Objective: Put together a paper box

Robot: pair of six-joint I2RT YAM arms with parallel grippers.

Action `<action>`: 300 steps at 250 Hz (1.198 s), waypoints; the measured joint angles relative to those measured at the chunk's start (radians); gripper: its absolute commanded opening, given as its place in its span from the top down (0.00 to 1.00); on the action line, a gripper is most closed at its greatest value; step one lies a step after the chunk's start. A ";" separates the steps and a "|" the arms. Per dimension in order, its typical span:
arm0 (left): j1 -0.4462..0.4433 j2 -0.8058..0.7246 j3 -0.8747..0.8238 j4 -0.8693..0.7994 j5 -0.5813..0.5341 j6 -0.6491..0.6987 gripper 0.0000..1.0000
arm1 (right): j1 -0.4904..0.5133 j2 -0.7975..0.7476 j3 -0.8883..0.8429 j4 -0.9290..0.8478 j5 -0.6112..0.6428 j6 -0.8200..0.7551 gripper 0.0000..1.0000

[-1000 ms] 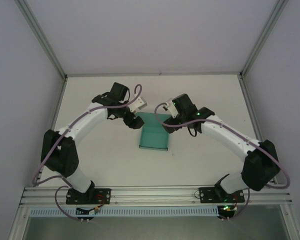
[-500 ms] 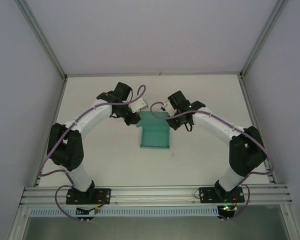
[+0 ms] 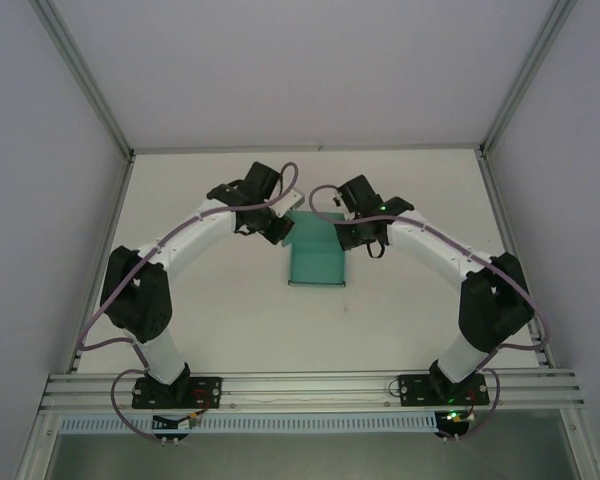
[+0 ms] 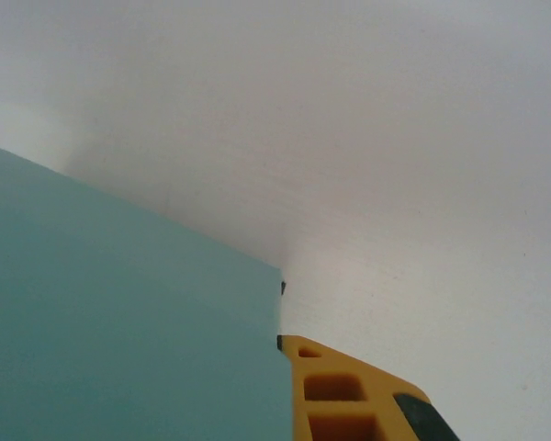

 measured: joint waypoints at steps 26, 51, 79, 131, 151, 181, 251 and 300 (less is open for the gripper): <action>-0.040 0.000 -0.003 0.052 -0.106 -0.151 1.00 | 0.001 0.031 0.039 -0.006 0.026 0.106 1.00; -0.070 0.000 -0.023 0.090 -0.185 -0.278 1.00 | 0.004 0.085 0.097 -0.015 0.065 0.195 1.00; -0.096 0.000 -0.042 0.121 -0.248 -0.390 1.00 | 0.015 0.128 0.134 -0.015 0.114 0.284 1.00; -0.113 0.000 -0.092 0.213 -0.309 -0.560 1.00 | 0.045 0.134 0.139 -0.011 0.171 0.396 1.00; -0.113 0.000 -0.108 0.244 -0.318 -0.617 1.00 | 0.058 0.139 0.139 -0.011 0.187 0.419 1.00; -0.113 0.003 -0.116 0.282 -0.318 -0.675 1.00 | 0.066 0.148 0.139 -0.009 0.208 0.452 0.99; -0.129 0.007 -0.194 0.369 -0.337 -0.704 1.00 | 0.077 0.148 0.036 0.119 0.256 0.506 0.98; -0.148 -0.013 -0.287 0.436 -0.346 -0.720 1.00 | 0.103 0.130 -0.079 0.233 0.291 0.518 0.99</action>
